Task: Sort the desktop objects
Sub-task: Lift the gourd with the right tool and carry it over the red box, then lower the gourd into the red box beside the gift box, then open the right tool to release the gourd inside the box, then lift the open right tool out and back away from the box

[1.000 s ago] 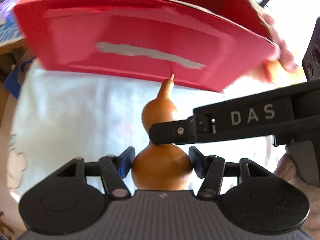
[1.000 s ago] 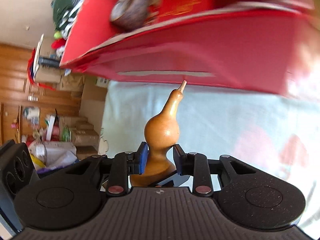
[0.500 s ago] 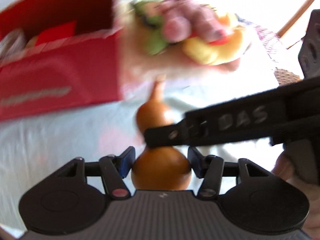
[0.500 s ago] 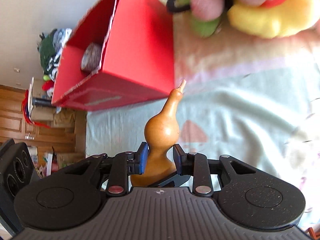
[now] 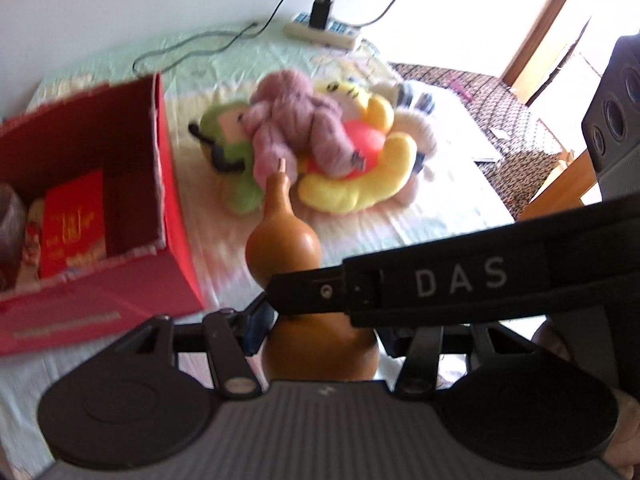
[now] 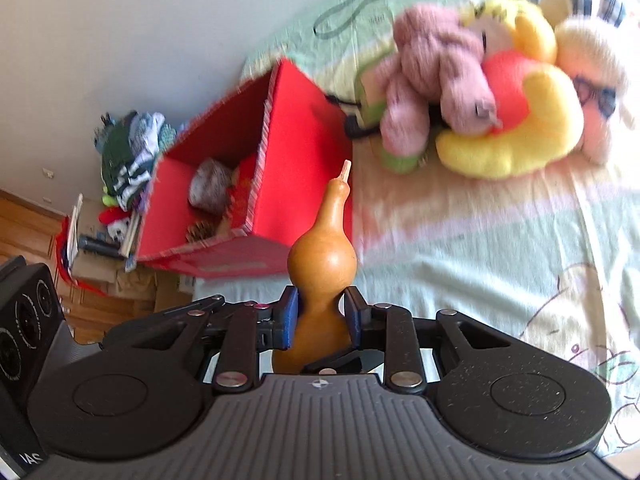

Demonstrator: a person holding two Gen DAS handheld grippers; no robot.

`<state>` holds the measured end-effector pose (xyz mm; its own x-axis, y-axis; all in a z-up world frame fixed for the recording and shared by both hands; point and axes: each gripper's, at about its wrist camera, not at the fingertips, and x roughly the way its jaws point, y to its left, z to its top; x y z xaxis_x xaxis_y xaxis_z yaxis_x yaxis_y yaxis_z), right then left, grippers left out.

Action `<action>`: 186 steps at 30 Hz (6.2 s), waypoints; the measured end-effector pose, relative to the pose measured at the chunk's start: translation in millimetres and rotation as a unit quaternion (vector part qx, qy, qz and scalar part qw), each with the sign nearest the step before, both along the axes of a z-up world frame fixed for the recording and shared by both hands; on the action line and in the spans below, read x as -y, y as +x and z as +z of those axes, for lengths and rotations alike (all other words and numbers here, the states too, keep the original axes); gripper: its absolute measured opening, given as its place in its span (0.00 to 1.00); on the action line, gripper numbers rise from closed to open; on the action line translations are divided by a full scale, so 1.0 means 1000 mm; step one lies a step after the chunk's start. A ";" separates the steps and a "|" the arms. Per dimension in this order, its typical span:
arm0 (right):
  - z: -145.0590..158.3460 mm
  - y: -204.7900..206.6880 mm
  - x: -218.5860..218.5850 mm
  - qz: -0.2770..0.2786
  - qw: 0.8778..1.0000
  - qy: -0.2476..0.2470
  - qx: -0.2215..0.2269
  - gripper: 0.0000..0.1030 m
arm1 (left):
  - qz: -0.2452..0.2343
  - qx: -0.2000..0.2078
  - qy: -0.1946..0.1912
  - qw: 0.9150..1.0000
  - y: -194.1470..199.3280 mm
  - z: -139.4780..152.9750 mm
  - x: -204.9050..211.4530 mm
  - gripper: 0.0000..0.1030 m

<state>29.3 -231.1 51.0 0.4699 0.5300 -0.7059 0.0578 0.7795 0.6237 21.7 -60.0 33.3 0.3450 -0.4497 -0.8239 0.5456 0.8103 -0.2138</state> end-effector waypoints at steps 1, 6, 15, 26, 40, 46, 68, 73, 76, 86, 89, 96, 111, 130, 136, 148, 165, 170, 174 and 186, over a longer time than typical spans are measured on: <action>0.008 -0.002 0.001 -0.003 1.000 -0.002 0.013 0.27 | -0.004 0.011 -0.003 1.000 0.003 0.008 0.000 0.51; 0.046 0.018 -0.014 0.001 0.998 -0.012 0.067 0.27 | -0.017 0.057 -0.026 0.998 0.024 0.047 -0.025 0.51; 0.061 0.085 -0.077 0.051 0.991 -0.076 0.098 0.26 | -0.004 0.068 -0.038 0.997 0.087 0.056 -0.085 0.48; 0.012 0.142 -0.135 0.088 0.980 -0.175 0.026 0.07 | -0.010 -0.036 -0.058 0.998 0.139 -0.017 -0.127 0.47; -0.013 0.162 -0.128 0.056 0.976 -0.212 -0.012 0.07 | -0.019 -0.103 -0.006 0.995 0.173 -0.051 -0.116 0.47; -0.013 0.164 -0.133 0.061 0.972 -0.228 0.004 0.08 | -0.024 -0.095 0.020 0.995 0.174 -0.055 -0.105 0.49; -0.015 0.163 -0.141 0.059 0.965 -0.254 0.026 0.10 | 0.010 -0.071 0.034 0.997 0.172 -0.052 -0.107 0.56; -0.016 0.158 -0.139 0.051 0.965 -0.254 0.034 0.10 | 0.011 -0.058 0.042 0.997 0.171 -0.049 -0.104 0.65; -0.016 0.157 -0.139 0.048 0.965 -0.255 0.038 0.09 | 0.012 -0.059 0.045 0.997 0.171 -0.049 -0.103 0.65; -0.016 0.154 -0.140 0.039 0.965 -0.255 0.047 0.11 | 0.020 -0.047 0.052 0.997 0.167 -0.047 -0.104 0.68; -0.016 0.153 -0.141 0.044 0.964 -0.257 0.052 0.13 | 0.029 -0.042 0.053 0.997 0.164 -0.046 -0.107 0.68; -0.017 0.149 -0.139 0.039 0.965 -0.250 0.069 0.13 | 0.058 -0.030 0.059 0.996 0.162 -0.041 -0.116 0.76; -0.017 0.144 -0.137 0.027 0.965 -0.247 0.081 0.14 | 0.086 -0.001 0.096 0.992 0.155 -0.041 -0.120 0.82; -0.015 0.132 -0.140 -0.006 0.962 -0.257 0.098 0.20 | 0.131 0.018 0.122 0.984 0.157 -0.032 -0.136 0.86; -0.013 0.128 -0.151 -0.003 0.966 -0.237 0.100 0.22 | 0.155 0.005 0.125 0.980 0.161 -0.035 -0.152 0.92; -0.017 0.118 -0.159 -0.009 0.972 -0.222 0.077 0.25 | 0.176 0.006 0.144 0.974 0.156 -0.035 -0.173 0.92; -0.012 0.107 -0.162 -0.023 0.981 -0.195 0.013 0.40 | 0.195 -0.010 0.176 0.965 0.157 -0.029 -0.177 0.96; -0.003 0.100 -0.162 -0.036 0.982 -0.183 0.014 0.46 | 0.194 -0.024 0.179 0.964 0.155 -0.024 -0.181 0.97; 0.001 0.097 -0.166 -0.038 0.981 -0.190 0.010 0.47 | 0.195 -0.042 0.174 0.964 0.149 -0.022 -0.185 0.97; 0.017 0.070 -0.174 -0.050 0.979 -0.193 0.044 0.47 | 0.205 -0.019 0.160 0.965 0.118 -0.001 -0.192 0.97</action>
<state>99.0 -57.6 67.6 0.5739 0.1805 -0.7988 0.1052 0.9511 0.2904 139.9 132.1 32.2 0.4063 -0.0018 -0.9137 0.1614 0.9844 0.0698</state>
